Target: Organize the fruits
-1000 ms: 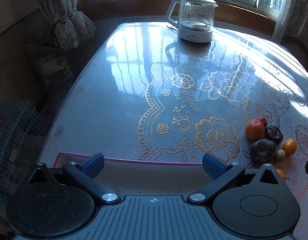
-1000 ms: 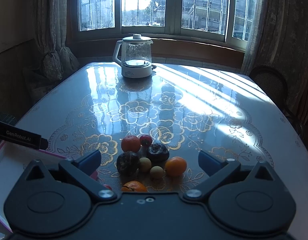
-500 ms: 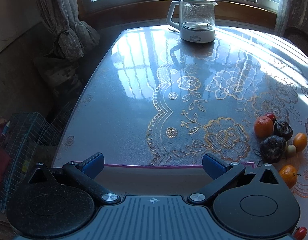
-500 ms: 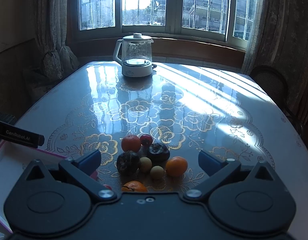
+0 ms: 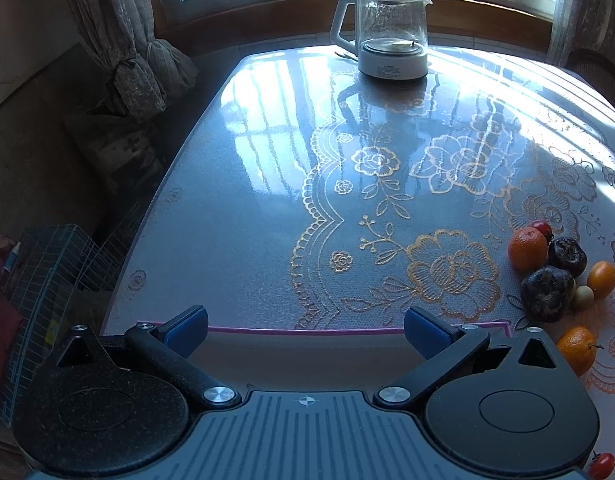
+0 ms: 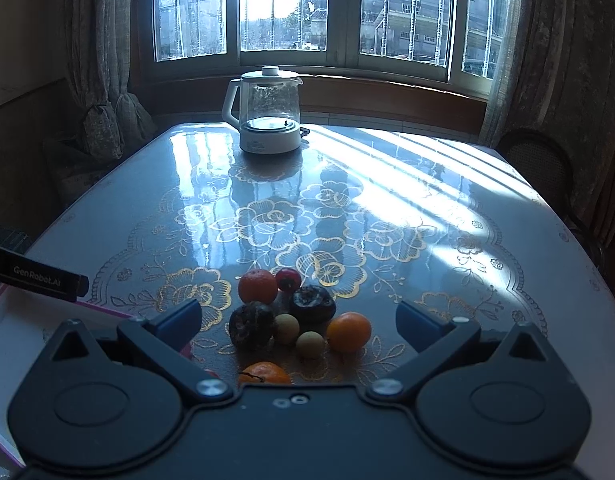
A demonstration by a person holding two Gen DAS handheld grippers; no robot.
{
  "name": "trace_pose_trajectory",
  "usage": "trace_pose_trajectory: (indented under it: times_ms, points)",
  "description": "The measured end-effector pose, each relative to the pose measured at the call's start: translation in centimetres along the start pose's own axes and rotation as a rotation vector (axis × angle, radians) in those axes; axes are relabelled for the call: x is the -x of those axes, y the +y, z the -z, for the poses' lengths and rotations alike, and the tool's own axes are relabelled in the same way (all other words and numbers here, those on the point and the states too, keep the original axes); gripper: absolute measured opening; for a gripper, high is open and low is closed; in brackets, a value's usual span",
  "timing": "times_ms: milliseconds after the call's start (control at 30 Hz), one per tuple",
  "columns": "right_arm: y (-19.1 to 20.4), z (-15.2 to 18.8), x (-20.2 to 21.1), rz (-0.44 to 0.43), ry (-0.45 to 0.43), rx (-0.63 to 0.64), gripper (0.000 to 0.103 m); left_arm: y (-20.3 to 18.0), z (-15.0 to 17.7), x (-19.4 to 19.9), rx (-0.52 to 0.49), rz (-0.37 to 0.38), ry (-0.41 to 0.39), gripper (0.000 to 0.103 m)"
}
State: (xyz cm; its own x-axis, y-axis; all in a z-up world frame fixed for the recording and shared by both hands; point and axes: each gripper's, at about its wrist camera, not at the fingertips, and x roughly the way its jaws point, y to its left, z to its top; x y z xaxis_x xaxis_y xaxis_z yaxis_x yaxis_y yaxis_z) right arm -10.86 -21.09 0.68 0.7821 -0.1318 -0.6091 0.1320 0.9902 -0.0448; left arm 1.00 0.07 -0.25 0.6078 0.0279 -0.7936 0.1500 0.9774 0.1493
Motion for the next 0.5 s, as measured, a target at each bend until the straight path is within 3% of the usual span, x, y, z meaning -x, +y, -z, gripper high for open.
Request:
trace_pose_trajectory:
  times_ms: [500]
  points:
    - [-0.1, 0.05, -0.11, -0.004, -0.001, -0.004, 0.103, -0.06, 0.12, -0.04, -0.005, 0.004, -0.005, 0.103]
